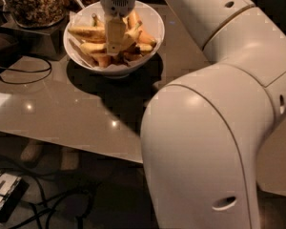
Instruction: Pick banana from white bowl
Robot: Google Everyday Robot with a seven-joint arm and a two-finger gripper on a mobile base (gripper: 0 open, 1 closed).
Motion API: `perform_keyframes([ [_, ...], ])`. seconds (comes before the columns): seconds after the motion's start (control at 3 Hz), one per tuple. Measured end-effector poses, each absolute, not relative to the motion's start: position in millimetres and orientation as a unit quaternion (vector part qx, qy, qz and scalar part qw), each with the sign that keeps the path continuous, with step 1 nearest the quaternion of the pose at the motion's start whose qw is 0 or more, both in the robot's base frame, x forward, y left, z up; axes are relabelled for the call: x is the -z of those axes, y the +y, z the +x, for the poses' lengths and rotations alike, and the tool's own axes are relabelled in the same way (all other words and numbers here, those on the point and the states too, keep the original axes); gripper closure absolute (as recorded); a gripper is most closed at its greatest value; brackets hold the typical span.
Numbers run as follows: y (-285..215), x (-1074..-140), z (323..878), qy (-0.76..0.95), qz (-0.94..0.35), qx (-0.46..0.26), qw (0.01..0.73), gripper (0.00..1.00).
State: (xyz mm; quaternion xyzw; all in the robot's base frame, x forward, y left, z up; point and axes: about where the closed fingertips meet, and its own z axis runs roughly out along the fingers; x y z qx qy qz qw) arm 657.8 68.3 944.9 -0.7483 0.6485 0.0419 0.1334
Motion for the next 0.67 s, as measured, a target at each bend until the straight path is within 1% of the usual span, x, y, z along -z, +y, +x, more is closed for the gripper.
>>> perform_keyframes([
  [0.33, 66.7, -935.4, 657.9, 0.652, -0.746, -0.047, 0.122, 0.47],
  [0.67, 60.5, -928.0, 655.7, 0.658, -0.743, -0.053, 0.113, 0.64],
])
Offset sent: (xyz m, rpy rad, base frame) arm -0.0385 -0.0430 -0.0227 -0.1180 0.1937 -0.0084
